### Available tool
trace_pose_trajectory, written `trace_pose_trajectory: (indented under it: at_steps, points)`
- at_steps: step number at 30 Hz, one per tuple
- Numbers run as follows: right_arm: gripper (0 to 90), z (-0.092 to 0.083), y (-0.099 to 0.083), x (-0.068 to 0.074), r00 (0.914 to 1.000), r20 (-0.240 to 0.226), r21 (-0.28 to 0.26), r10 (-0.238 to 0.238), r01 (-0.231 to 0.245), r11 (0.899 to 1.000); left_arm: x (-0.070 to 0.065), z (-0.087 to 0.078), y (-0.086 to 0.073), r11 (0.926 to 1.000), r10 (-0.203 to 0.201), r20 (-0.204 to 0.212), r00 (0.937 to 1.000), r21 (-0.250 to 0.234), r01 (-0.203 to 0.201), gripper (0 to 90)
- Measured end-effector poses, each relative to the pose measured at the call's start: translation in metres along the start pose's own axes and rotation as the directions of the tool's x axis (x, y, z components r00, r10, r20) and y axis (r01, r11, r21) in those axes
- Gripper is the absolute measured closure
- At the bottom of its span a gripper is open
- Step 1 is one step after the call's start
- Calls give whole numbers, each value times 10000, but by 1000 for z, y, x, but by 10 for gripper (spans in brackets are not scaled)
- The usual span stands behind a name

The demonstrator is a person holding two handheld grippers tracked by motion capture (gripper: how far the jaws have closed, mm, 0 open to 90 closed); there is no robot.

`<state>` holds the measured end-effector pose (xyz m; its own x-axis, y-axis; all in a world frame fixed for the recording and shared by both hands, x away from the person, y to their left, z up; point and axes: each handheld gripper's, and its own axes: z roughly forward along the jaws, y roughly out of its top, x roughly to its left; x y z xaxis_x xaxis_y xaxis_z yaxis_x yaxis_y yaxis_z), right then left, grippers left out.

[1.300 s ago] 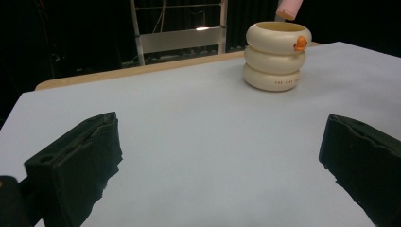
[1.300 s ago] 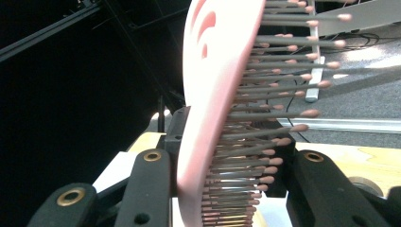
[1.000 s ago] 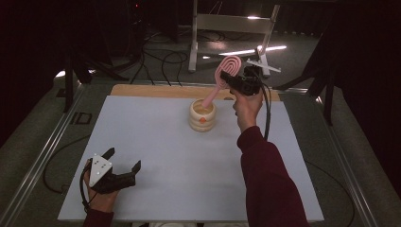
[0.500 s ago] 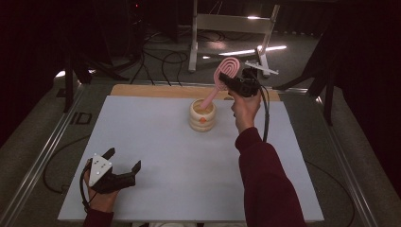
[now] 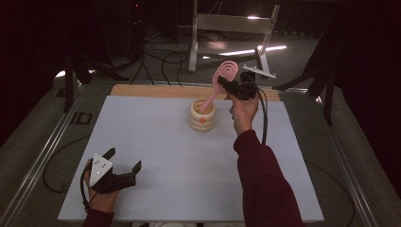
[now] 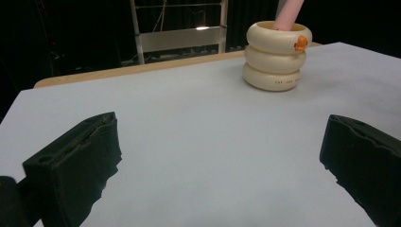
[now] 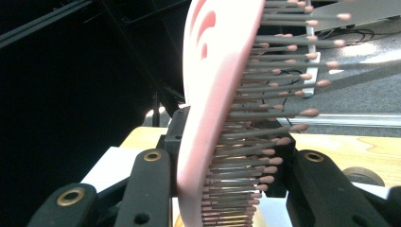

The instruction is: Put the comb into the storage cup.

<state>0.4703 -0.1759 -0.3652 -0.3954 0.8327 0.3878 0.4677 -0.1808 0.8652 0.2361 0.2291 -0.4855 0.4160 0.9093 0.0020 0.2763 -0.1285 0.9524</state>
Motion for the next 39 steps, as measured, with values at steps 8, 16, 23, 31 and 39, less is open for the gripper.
trace_pose_trajectory:
  at_steps: [8, 16, 23, 31, 39]
  points:
    - [635, 5, -6, 0, 10000, 46, 91, -31, 31, 10000, 0, 1, 0, 10000, -13, 8, 10000, 0, 13, 2]
    - [635, 10, -13, 1, 10000, 97, 174, -15, 14, 9998, 0, 0, 0, 10000, -3, 4, 10000, -5, 3, 2]
    - [635, 12, -19, 0, 9998, 187, 258, 18, -23, 9997, -1, 0, 0, 10000, 7, 2, 10000, -3, -7, 2]
    - [635, 14, -24, -1, 9998, 206, 263, 64, -70, 9996, -1, 1, 0, 10000, 3, 11, 10000, -8, -3, 2]
    - [635, 16, -27, -2, 9996, 283, 291, 1, -9, 9996, -1, 0, 0, 10000, 5, 11, 10000, -20, -5, 2]
